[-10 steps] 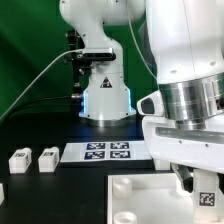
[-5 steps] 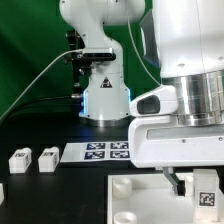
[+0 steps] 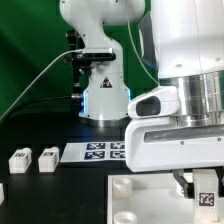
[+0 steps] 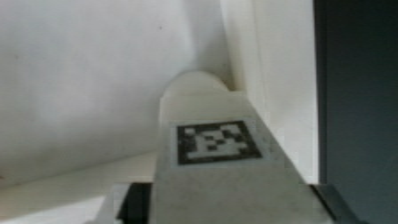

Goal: Assemble one leg

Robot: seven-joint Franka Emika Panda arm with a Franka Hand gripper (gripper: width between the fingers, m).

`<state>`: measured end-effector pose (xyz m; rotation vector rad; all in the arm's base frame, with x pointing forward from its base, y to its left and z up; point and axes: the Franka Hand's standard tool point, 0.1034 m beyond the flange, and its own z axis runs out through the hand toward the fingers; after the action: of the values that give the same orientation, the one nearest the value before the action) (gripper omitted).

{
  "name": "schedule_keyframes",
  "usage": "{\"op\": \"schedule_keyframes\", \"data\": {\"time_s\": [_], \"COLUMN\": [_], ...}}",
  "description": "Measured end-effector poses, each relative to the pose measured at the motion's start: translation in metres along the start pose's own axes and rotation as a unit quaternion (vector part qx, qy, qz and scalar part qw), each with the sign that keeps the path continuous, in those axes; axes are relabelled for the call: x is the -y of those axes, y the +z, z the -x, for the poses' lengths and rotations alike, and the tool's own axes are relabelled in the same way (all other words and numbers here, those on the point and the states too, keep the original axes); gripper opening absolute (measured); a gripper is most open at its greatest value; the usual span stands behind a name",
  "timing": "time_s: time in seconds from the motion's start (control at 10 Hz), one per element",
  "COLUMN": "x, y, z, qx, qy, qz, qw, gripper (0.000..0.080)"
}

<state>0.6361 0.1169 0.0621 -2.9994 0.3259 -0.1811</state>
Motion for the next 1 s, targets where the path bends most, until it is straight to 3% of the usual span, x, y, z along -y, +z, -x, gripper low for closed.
{"op": "schedule_keyframes", "data": {"time_s": [0.2,0.4,0.5,0.8,1.0], "x": [-0.0001,-0.0022,-0.0036,-0.0031,-0.0023], "y": [0.0001,-0.0001,-0.0004,-0.0005,-0.0002], "z": [0.0001,-0.0008,-0.0005,0.002,0.0029], "qx": [0.0,-0.001,0.003,0.023,0.031], "qy": [0.012,0.14,0.225,0.447,0.568], "qz": [-0.001,0.001,-0.002,-0.008,-0.014], "qw": [1.0,0.99,0.974,0.894,0.822], "gripper": [0.0299,0.0299,0.0299,0.03,0.03]}}
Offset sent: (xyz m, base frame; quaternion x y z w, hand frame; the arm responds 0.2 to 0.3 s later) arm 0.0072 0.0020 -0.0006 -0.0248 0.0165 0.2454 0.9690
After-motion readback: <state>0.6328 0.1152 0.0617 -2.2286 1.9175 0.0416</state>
